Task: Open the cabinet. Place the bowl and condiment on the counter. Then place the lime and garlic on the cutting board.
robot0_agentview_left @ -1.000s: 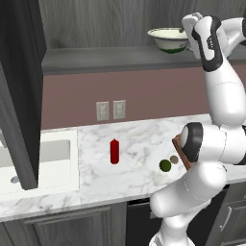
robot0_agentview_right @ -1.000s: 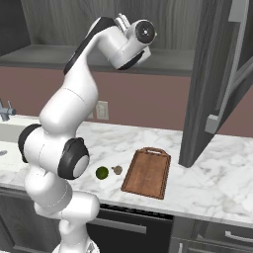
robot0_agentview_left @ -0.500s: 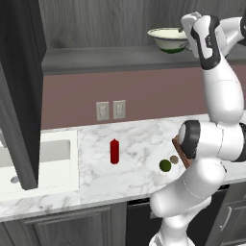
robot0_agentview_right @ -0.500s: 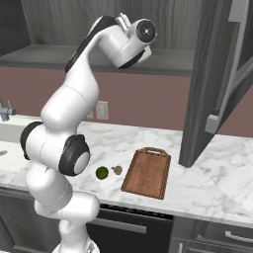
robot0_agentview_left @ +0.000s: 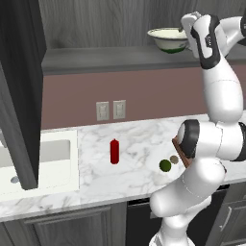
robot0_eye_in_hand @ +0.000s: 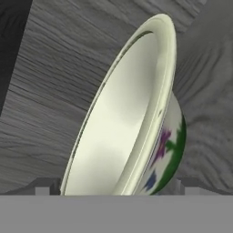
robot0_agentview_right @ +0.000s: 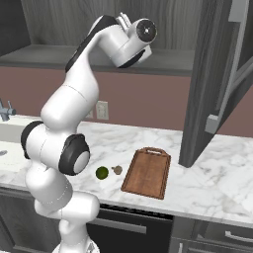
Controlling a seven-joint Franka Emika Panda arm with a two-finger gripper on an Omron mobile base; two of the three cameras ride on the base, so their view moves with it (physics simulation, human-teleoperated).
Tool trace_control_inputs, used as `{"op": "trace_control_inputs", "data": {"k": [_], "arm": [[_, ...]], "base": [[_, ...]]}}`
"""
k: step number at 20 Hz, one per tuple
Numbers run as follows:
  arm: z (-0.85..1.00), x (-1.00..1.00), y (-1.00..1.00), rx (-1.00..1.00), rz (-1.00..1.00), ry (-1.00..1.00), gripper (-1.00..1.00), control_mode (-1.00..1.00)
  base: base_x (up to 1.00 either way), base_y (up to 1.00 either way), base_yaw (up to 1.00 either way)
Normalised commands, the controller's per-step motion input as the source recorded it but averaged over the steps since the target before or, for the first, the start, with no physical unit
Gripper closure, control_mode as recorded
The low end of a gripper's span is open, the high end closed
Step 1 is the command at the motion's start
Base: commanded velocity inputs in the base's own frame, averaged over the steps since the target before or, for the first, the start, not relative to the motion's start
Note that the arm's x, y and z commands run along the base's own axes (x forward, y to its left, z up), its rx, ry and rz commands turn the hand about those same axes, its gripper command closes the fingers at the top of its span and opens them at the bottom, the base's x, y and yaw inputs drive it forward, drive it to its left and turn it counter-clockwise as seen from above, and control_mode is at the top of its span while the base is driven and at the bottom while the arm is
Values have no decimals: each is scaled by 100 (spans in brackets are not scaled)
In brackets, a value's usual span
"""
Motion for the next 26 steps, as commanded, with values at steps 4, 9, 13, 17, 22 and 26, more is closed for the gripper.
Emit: {"op": "trace_control_inputs", "data": {"k": [4,9,13,17,22,26], "arm": [[0,3,0,0,0,0,100,-100],[0,1,0,0,0,0,100,-100],[0,1,0,0,0,0,100,-100],[0,0,-1,0,0,0,100,-100],[0,0,-1,0,0,0,100,-100],[0,-1,0,1,0,0,100,-100]], "base": [[0,0,0],[0,0,0],[0,0,0],[0,0,0],[0,0,0],[0,0,0]]}}
